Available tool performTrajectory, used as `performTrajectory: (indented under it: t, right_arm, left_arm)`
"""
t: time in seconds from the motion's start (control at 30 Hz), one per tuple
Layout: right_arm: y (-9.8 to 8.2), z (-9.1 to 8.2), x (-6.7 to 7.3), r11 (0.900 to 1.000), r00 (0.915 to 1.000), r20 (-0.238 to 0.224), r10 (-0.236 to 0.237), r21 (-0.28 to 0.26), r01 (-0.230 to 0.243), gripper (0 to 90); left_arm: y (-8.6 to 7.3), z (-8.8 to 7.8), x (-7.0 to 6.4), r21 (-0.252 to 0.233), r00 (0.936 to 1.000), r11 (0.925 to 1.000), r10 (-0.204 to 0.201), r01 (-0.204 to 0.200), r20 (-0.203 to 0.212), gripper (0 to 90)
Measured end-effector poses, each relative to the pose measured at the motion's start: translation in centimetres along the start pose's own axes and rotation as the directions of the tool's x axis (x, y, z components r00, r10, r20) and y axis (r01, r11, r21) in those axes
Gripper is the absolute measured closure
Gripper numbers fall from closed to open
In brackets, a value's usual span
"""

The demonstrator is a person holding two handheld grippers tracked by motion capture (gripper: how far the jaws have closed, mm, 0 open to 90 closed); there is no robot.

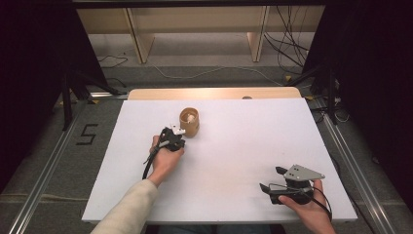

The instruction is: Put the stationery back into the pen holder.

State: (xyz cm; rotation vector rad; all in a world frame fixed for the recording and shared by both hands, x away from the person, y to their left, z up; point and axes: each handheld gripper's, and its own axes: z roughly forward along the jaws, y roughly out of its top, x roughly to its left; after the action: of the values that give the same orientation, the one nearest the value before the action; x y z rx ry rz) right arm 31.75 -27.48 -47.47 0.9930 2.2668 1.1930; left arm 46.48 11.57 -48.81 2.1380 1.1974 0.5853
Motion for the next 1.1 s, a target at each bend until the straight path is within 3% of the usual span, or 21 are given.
performTrajectory:
  t: [0.6, 1.1]
  right_arm:
    - [0.0, 0.0, 0.0, 1.000, 1.0000, -0.001, 0.000, 0.001, 0.000, 16.4]
    - [0.0, -0.1, 0.0, 1.000, 1.0000, 0.001, 0.003, -0.004, -0.003, 16.4]
  left_arm:
    - [0.0, 0.1, 0.2, 0.022, 0.9999, 0.9997, -0.005, 0.006, -0.010, 89.9]
    - [-0.2, -0.9, 0.1, 0.081, 0.9999, 0.9967, -0.006, 0.005, 0.013, 89.8]
